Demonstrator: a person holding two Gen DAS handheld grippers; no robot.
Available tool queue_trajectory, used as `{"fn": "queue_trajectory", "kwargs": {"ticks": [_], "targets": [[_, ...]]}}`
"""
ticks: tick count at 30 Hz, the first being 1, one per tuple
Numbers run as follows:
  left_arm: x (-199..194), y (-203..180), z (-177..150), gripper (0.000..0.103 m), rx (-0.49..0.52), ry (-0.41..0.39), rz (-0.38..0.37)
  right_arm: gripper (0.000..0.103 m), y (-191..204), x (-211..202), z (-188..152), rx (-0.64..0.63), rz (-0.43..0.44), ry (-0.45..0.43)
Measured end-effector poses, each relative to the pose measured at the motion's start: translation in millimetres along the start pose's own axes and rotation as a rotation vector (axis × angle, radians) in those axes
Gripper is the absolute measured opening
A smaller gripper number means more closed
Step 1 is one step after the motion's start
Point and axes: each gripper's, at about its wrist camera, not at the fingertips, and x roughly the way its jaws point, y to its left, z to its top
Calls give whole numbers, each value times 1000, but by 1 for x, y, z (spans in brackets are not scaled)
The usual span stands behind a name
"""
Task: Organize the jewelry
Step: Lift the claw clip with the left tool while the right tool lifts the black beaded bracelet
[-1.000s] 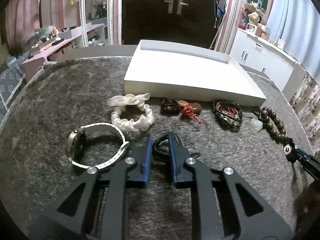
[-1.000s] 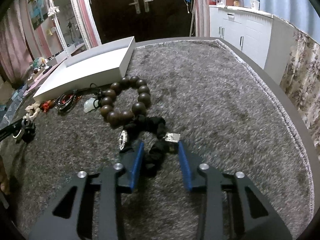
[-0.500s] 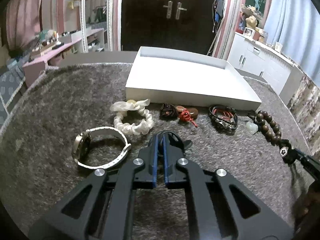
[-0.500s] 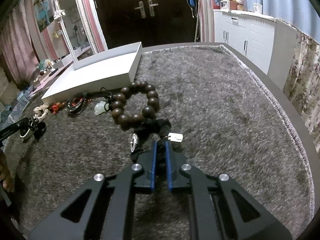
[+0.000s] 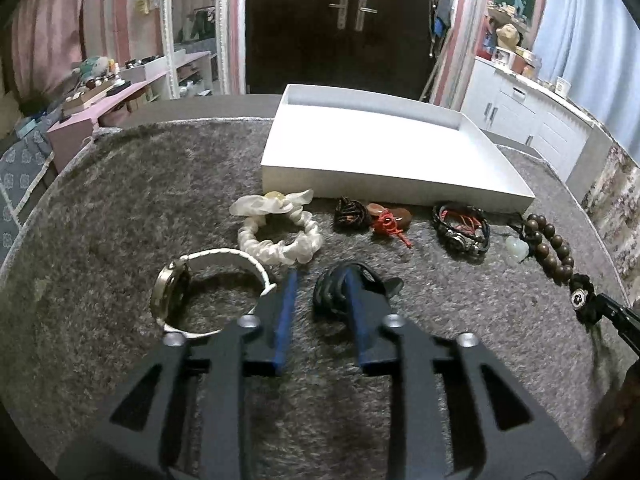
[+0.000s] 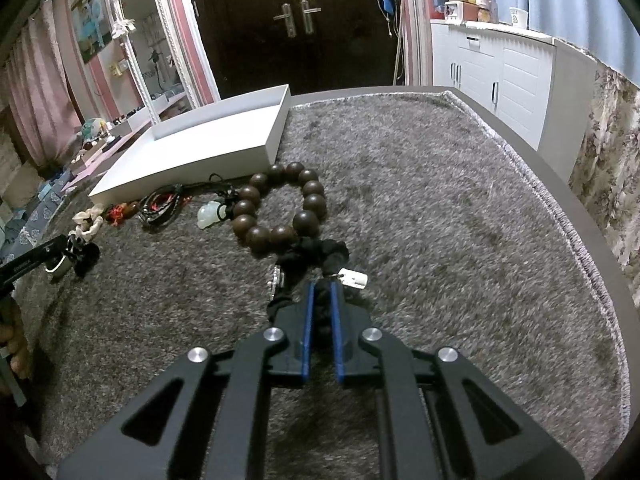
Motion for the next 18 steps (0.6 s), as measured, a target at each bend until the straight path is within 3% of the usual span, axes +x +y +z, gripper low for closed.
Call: {"fn": "queue_trajectory", "kwargs": {"ticks": [1, 2, 3, 4, 6, 8, 18], "targets": [[2, -1, 0, 45, 11, 17, -23, 8, 0, 0, 0, 2, -1, 0], [5, -3, 0, 68, 19, 37, -43, 8, -1, 0, 0, 4, -3, -1], [9, -5, -3, 69, 26, 56, -60, 8, 0, 0, 0, 4, -4, 0], [10, -7, -5, 67, 32, 55, -71, 8, 0, 0, 0, 5, -5, 1], [9, -17, -8, 47, 56, 43, -83, 8, -2, 1, 0, 7, -6, 3], [9, -28, -9, 39, 85, 49, -91, 8, -2, 2, -1, 8, -7, 6], [6, -22, -8, 37, 35, 29, -135, 8, -3, 2, 0, 11, -4, 0]]}}
